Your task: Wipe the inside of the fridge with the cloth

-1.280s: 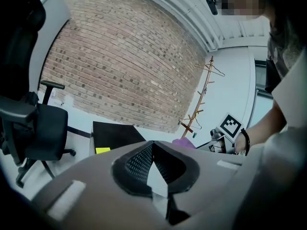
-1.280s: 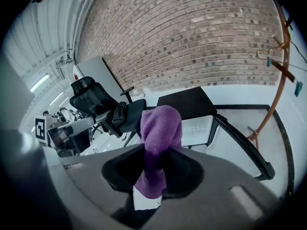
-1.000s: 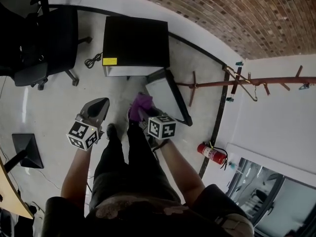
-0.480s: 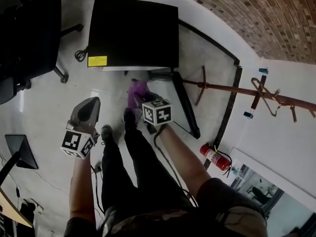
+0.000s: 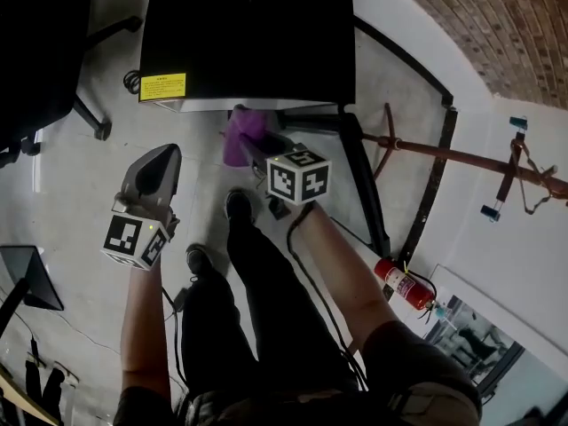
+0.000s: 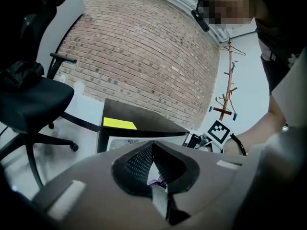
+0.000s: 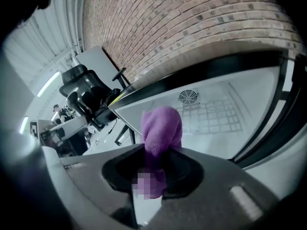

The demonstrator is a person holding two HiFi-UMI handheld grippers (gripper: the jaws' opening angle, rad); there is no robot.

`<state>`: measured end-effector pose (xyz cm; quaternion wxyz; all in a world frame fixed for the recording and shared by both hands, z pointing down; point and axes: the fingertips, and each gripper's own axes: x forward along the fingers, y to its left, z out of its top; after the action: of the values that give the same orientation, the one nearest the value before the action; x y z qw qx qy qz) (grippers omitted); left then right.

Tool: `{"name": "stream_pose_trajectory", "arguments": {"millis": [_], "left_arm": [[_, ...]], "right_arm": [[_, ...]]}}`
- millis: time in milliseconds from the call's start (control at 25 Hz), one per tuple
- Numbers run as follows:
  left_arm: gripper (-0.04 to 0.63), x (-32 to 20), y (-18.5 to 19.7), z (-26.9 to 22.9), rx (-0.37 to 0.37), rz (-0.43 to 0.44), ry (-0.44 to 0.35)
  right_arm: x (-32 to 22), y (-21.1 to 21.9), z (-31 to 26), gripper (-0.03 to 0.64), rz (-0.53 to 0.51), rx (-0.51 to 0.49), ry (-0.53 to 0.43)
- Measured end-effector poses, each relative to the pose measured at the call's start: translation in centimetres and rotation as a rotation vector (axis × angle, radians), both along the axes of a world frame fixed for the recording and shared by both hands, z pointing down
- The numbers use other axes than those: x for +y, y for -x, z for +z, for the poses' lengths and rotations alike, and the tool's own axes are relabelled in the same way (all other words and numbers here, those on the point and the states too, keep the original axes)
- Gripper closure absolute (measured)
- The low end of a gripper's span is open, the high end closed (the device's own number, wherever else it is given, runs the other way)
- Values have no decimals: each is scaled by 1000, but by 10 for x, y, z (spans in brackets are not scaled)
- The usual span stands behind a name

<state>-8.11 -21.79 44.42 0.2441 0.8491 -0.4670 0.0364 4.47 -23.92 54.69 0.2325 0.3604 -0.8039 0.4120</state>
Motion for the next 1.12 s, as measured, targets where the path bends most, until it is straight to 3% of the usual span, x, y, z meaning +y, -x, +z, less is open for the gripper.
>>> {"name": "stream_pose_trajectory", "arguments": {"millis": [360, 520, 680, 880, 1120], "left_arm": [[578, -22, 8, 70, -24, 77, -85], [578, -28, 4, 87, 17, 95, -119], [578, -32, 4, 105, 25, 117, -169], [578, -33, 10, 127, 24, 119, -150], [578, -41, 28, 123, -8, 84, -203]], "right_arm": [[-32, 34, 28, 532, 18, -200, -111], [-51, 45, 33, 532, 30, -311, -182], [-67, 55, 40, 532, 56, -463, -232], [-84, 68, 35, 532, 40, -641, -266], [-99, 94, 31, 532, -62, -656, -267]]}}
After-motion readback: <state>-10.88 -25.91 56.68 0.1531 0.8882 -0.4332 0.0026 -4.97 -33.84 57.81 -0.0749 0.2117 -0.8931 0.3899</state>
